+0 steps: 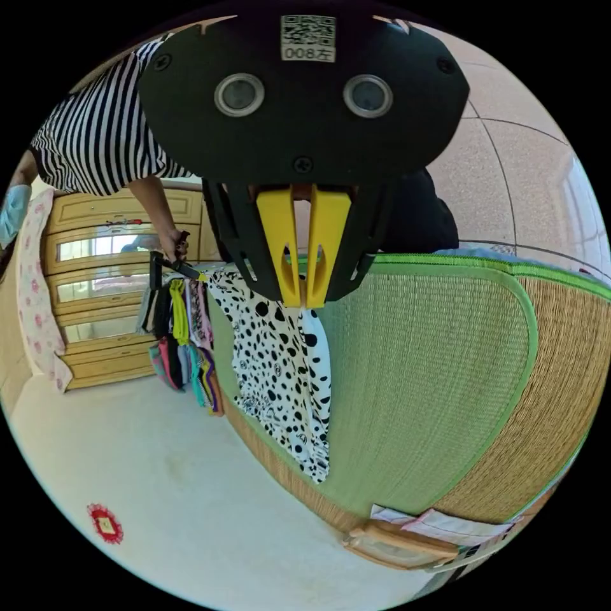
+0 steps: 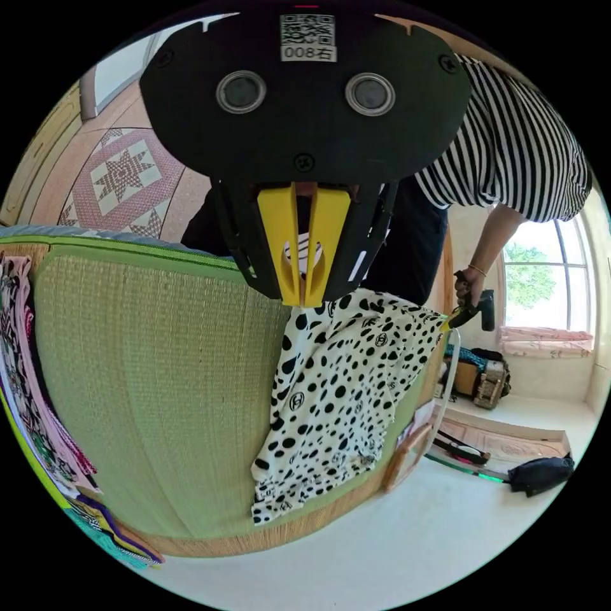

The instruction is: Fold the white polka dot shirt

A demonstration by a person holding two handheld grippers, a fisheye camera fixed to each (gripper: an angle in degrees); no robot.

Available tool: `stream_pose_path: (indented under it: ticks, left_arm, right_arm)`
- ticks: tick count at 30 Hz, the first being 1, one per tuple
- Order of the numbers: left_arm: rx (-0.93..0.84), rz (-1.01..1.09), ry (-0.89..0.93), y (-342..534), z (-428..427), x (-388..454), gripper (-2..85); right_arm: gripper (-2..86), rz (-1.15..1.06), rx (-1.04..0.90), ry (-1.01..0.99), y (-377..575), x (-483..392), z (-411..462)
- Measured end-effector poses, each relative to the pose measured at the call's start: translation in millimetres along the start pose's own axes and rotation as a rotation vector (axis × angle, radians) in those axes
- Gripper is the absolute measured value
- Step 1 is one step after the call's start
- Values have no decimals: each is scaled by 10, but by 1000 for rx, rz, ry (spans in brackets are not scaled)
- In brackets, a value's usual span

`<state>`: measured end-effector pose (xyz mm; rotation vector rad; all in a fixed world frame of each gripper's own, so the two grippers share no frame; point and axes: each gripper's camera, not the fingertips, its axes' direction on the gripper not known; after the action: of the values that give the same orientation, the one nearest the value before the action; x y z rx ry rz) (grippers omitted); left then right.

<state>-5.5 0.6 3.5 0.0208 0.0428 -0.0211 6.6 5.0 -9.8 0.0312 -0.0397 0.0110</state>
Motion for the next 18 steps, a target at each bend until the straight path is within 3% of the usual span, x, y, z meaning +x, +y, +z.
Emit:
stream_pose_path:
  ticks: [6,18]
  left_arm:
    - [-58,-213,36,-21,656,-493,19]
    - [57,-170,-3,-968,828,-304,53]
  right_arm:
    - [4,147,-74,-151,180,491,418]
    - [14,220,46,-126,28,729,295]
